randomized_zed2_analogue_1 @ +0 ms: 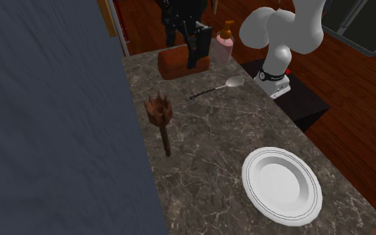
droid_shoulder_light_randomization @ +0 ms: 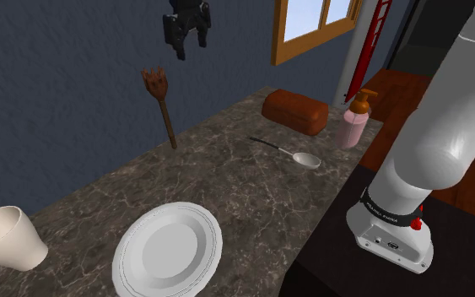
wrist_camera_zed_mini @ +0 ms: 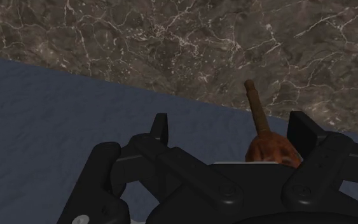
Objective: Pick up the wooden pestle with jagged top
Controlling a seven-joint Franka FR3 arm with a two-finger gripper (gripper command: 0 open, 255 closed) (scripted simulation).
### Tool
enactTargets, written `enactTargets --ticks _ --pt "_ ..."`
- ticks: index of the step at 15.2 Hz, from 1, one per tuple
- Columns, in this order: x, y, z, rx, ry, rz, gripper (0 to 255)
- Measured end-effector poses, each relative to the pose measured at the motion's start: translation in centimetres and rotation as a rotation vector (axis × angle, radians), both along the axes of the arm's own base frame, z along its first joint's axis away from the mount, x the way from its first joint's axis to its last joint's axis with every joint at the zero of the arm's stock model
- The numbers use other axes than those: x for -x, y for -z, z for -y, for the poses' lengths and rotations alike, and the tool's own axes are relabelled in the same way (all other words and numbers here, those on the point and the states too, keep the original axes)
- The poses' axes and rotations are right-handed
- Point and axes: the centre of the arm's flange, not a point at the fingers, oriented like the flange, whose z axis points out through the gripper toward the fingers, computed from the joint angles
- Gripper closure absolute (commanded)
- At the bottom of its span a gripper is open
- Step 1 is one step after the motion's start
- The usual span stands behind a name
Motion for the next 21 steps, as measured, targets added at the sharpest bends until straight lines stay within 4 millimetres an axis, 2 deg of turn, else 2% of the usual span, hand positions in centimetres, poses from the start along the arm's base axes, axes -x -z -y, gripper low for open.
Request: enactTargets --ticks 9,11,17,18,21 --pt "-8.9 1.8 -7.7 0.022 -0.069 -0.028 0" --pt "-9.6 3.0 -8.5 0.025 -0.073 -0.032 0" --pt "-9.8 5.9 -8.7 0.025 -0.074 -0.033 0" --pt "-9.9 6.2 -8.7 0.025 -0.074 -0.033 255" --pt "-9.9 6.3 -8.8 0.024 -0.074 -0.031 255"
